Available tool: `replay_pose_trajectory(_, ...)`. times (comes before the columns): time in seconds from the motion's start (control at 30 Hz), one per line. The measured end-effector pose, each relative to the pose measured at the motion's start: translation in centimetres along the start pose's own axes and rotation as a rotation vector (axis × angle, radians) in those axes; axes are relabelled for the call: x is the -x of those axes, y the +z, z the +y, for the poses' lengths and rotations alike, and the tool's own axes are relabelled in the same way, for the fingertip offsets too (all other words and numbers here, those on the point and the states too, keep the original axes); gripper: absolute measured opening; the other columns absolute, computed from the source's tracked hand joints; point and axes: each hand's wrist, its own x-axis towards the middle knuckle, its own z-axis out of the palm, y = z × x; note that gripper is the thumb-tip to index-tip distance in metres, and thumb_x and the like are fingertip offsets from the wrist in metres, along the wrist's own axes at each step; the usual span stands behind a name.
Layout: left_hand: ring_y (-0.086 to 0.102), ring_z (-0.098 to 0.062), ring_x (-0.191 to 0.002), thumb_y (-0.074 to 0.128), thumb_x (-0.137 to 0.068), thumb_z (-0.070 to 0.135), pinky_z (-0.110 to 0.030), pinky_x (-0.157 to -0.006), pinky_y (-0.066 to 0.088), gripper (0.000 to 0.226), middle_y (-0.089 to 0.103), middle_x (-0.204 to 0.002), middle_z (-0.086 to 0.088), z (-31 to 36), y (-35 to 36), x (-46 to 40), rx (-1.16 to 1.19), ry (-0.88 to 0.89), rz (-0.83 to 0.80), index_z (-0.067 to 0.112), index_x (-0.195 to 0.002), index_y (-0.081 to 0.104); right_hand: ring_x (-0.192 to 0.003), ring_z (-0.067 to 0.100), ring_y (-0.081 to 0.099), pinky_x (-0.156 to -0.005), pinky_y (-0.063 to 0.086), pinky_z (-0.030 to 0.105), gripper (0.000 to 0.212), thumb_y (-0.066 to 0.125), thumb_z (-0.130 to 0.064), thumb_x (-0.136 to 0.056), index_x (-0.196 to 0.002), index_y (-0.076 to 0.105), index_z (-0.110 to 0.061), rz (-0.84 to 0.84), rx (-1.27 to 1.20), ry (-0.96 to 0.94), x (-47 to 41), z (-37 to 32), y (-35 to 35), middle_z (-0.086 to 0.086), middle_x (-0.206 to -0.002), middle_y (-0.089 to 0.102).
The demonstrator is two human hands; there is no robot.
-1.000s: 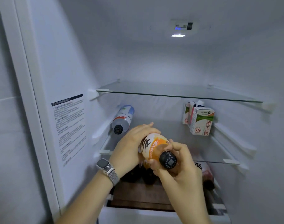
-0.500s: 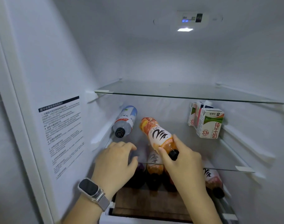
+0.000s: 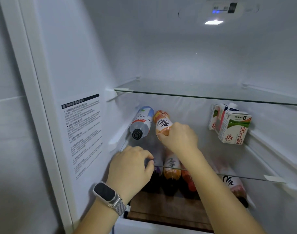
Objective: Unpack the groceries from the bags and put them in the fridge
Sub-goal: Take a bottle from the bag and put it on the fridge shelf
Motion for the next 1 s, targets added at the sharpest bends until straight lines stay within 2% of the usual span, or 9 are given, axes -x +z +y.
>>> replay_pose_trajectory(0.2,0.049,-0.008,-0.106,0.039,-0.091,0.043,-0.028,-0.085,0.041,0.029,0.059,-0.111,0.016,0.3,0.6,0.0,-0.055,-0.021,0.034,0.037,-0.111,0.059,-0.102,0.032,0.062,-0.069,0.041,0.031,0.041,0.051,-0.040,-0.091,-0.116,0.056,-0.008,0.025,0.094,-0.041,-2.5,-1.5,1.6,0.012,-0.111,0.064)
replay_pose_trajectory(0.33,0.050,-0.009,-0.104,0.040,-0.091,0.044,-0.027,-0.080,0.041,0.029,0.059,-0.109,0.014,0.2,0.5,0.2,-0.057,-0.021,0.039,0.036,-0.111,0.060,-0.091,0.030,0.064,-0.064,0.040,0.030,0.040,0.050,-0.036,-0.090,-0.117,0.052,-0.006,0.089,0.085,-0.050,-3.2,-2.2,2.6,0.009,-0.102,0.066)
replay_pose_trajectory(0.47,0.051,-0.009,-0.105,0.042,-0.091,0.044,-0.027,-0.078,0.044,0.028,0.060,-0.108,0.013,0.2,0.2,0.2,-0.048,-0.021,0.031,0.037,-0.110,0.061,-0.091,0.030,0.064,-0.064,0.039,0.030,0.041,0.050,-0.039,-0.091,-0.115,0.053,-0.006,0.089,0.075,-0.057,-2.8,-2.2,2.6,0.010,-0.102,0.066)
replay_pose_trajectory(0.63,0.053,-0.011,-0.104,0.040,-0.093,0.045,-0.029,-0.071,0.047,0.028,0.061,-0.109,0.013,0.0,0.3,0.3,-0.057,-0.017,0.034,0.037,-0.109,0.061,-0.096,0.031,0.061,-0.070,0.043,0.030,0.058,0.044,-0.061,-0.090,-0.109,0.061,-0.009,-0.156,-0.042,-0.077,-1.9,-0.9,1.3,0.011,-0.103,0.064)
replay_pose_trajectory(0.73,0.055,-0.013,-0.101,0.030,-0.097,0.047,-0.027,-0.064,0.040,0.035,0.064,-0.106,0.012,0.0,0.3,0.5,-0.049,0.007,0.095,0.037,-0.114,0.058,-0.088,0.028,0.058,-0.059,0.040,0.027,0.045,0.046,-0.053,-0.093,-0.089,0.060,-0.011,-0.218,-0.191,-0.100,-0.2,0.7,0.1,0.010,-0.087,0.062)
replay_pose_trajectory(0.77,0.056,-0.014,-0.101,0.028,-0.097,0.047,-0.026,-0.064,0.039,0.036,0.064,-0.106,0.011,-0.1,0.4,0.7,-0.036,0.023,0.111,0.038,-0.120,0.054,-0.089,0.028,0.058,-0.060,0.041,0.027,0.040,0.048,-0.050,-0.094,-0.092,0.061,-0.011,-0.198,-0.216,-0.100,0.7,1.4,-0.3,0.010,-0.087,0.062)
replay_pose_trajectory(0.87,0.053,-0.018,-0.111,0.032,-0.098,0.042,-0.031,-0.075,0.046,0.038,0.061,-0.118,0.006,-0.3,0.8,1.4,0.076,0.093,0.086,0.035,-0.134,0.044,-0.113,0.024,0.057,-0.088,0.044,0.031,0.053,0.054,-0.039,-0.094,-0.138,0.047,-0.010,-0.091,-0.277,-0.074,4.3,3.5,-1.4,0.008,-0.122,0.062)
replay_pose_trajectory(0.93,0.050,-0.019,-0.116,0.044,-0.096,0.034,-0.034,-0.086,0.048,0.037,0.056,-0.125,0.002,0.2,1.3,2.6,0.132,0.152,0.130,0.027,-0.131,0.050,-0.111,0.017,0.057,-0.088,0.042,0.027,0.048,0.057,-0.035,-0.092,-0.136,0.050,-0.016,-0.017,-0.276,-0.068,6.7,5.0,-1.9,0.002,-0.125,0.062)
replay_pose_trajectory(1.0,0.052,-0.020,-0.109,0.055,-0.089,0.027,-0.033,-0.081,0.049,0.033,0.059,-0.117,0.002,1.5,1.9,4.1,0.134,0.217,0.191,0.021,-0.122,0.057,-0.102,0.014,0.058,-0.084,0.046,0.028,0.038,0.060,-0.033,-0.089,-0.124,0.059,-0.020,0.055,-0.233,-0.064,9.1,6.3,-2.2,-0.003,-0.113,0.066)
